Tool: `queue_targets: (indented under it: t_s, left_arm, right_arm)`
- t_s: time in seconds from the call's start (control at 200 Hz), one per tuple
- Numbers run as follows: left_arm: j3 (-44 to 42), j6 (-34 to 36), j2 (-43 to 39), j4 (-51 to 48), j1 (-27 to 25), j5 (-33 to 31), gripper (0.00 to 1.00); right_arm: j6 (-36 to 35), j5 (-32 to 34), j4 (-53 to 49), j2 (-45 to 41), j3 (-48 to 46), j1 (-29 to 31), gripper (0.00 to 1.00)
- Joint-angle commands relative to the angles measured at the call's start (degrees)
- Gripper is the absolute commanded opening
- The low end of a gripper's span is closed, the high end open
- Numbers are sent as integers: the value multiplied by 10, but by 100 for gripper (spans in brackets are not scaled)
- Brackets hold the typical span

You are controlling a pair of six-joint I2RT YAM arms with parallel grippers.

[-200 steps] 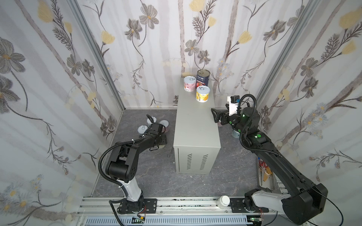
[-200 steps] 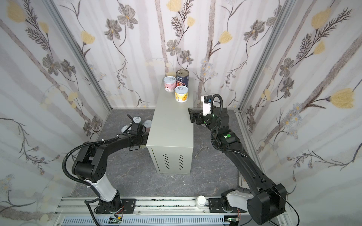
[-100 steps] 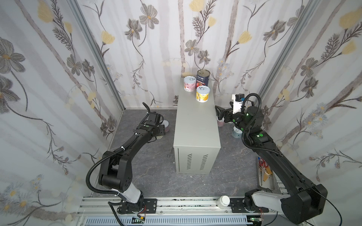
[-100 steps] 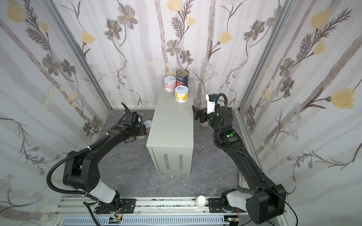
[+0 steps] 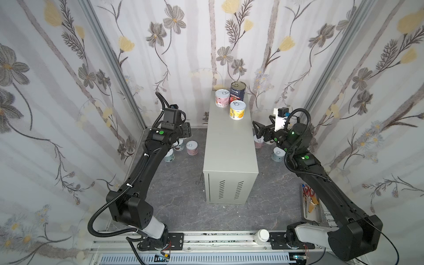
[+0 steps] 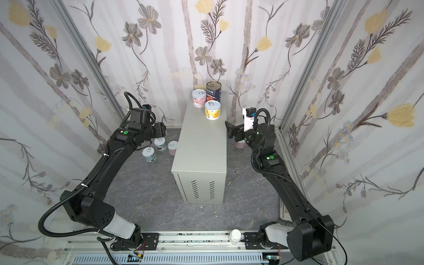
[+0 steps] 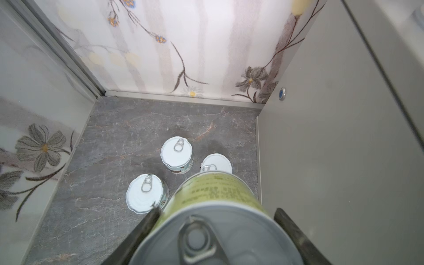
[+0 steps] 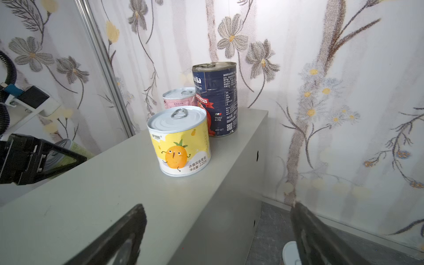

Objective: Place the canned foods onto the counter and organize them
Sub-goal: 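Lift the green can with the left gripper up over the cabinet top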

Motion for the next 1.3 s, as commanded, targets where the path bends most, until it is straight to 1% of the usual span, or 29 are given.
queue_targets:
  t_s: [0.0,0.21,0.39,0.625,0.959,1.079,1.294]
  left_arm:
    - [43,14,5,-7,-6,1,53]
    - [118,18,23,-23,-29,28,53]
    - [147,3,36,-6,-55,64,53]
    - [260,22,89,-56,-87,52,53]
    - [385,43,168,-113,-128,53,53]
    - [414,50,191,-129,-140,48,53]
    - [444,53,217,-139,-150,57,55]
  right_arm:
    - [-12,-39,31,0,5,0,98]
    - [-36,-69,12,7,18,0,98]
    - [-47,-73,15,6,19,1,98]
    - [-47,-73,17,13,20,4,98]
    - [-48,-77,15,16,26,9,98]
    - [-49,-78,16,15,27,10,99]
    - [-50,-75,15,17,25,12,98]
